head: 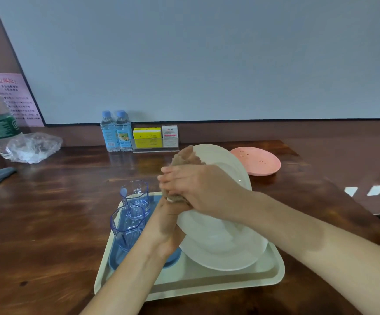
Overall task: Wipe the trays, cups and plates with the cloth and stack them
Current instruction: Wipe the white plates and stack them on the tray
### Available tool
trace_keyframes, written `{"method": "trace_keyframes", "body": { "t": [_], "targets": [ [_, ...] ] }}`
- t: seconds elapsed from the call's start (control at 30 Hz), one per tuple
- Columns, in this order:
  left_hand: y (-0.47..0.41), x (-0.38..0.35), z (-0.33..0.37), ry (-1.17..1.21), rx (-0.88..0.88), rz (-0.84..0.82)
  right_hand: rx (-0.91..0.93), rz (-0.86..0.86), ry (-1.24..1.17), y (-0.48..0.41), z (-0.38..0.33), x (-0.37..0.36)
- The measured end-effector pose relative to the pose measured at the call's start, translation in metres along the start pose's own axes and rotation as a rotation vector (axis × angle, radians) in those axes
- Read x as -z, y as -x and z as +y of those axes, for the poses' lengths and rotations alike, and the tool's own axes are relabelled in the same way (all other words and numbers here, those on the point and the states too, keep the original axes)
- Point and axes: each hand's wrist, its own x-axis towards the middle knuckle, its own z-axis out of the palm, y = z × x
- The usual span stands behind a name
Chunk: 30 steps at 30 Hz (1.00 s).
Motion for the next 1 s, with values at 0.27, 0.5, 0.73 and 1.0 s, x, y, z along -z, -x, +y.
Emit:
{"method": "trace_keyframes", "body": {
  "t": [0.27, 0.5, 0.73, 1.0],
  "targets": [
    [0.007, -0.003, 0.004, -0.027, 0.036, -0.058, -0.245, 0.387, -0.031, 0.034, 0.048, 0.04],
    [0.008, -0.002, 0.009, 0.028, 0.037, -0.095, -0.277, 0.525, 0.006, 0.029, 0.031, 0.028],
    [0.005, -0.003, 0.01, 0.079, 0.046, -0.076, -0.086, 0.348, -0.03, 0.013, 0.024, 0.022],
    [0.002, 0.002, 0.016, 0.236, 0.051, 0.015, -0.48, 0.561, -0.358, 0.073, 0.048, 0.023]
  ]
}}
